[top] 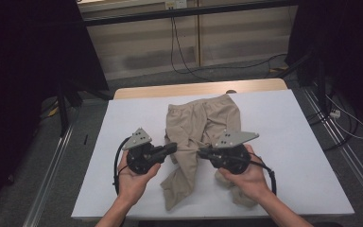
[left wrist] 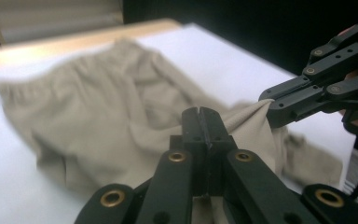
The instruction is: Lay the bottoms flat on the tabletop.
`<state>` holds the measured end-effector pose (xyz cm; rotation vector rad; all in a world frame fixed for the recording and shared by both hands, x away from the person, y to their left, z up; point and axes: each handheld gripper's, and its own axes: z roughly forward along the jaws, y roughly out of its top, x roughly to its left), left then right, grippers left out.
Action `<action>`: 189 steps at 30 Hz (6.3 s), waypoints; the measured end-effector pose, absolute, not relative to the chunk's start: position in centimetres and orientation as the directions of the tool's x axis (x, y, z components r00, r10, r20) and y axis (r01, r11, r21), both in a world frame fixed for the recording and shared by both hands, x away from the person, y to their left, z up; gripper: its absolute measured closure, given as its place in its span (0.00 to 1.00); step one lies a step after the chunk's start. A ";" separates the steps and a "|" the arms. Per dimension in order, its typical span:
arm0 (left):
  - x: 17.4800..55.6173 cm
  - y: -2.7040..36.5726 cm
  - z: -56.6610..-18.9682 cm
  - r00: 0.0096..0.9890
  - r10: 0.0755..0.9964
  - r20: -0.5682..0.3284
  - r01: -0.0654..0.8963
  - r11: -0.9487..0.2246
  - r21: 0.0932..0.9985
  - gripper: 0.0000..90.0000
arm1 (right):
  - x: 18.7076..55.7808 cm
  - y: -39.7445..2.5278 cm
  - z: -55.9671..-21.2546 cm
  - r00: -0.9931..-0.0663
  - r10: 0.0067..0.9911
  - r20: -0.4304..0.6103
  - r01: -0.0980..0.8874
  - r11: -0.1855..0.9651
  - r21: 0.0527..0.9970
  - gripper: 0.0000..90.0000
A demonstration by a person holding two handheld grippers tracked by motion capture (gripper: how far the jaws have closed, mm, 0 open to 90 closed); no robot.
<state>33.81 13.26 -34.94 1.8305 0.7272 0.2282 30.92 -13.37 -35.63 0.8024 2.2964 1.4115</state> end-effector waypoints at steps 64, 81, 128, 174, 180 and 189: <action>30.5 11.4 -44.7 0.869 0.483 -0.108 0.426 -0.619 0.659 0.96 | 26.1 -9.9 -45.4 -0.907 0.416 0.070 0.333 0.605 0.723 0.90; 23.0 13.1 -43.8 0.884 0.428 -0.188 0.442 -0.635 0.633 0.95 | 20.1 -11.1 -44.8 -0.906 0.398 0.142 0.371 0.589 0.718 0.56; 22.6 12.5 -43.6 0.884 0.411 -0.222 0.452 -0.630 0.631 0.99 | 19.8 -11.6 -45.4 -0.907 0.388 0.166 0.390 0.619 0.682 1.00; 29.6 16.3 -43.9 0.727 0.682 -0.076 0.581 -0.552 0.599 1.00 | 28.4 -9.5 -45.0 -0.841 0.532 0.093 0.415 0.528 0.741 0.79; 29.6 16.4 -43.9 0.727 0.682 -0.085 0.582 -0.545 0.603 1.00 | 28.2 -8.2 -45.9 -0.844 0.531 0.072 0.406 0.546 0.733 0.69; 29.5 15.9 -43.6 0.748 0.650 -0.130 0.566 -0.524 0.637 1.00 | 27.6 -9.9 -45.3 -0.827 0.557 0.077 0.430 0.539 0.724 0.97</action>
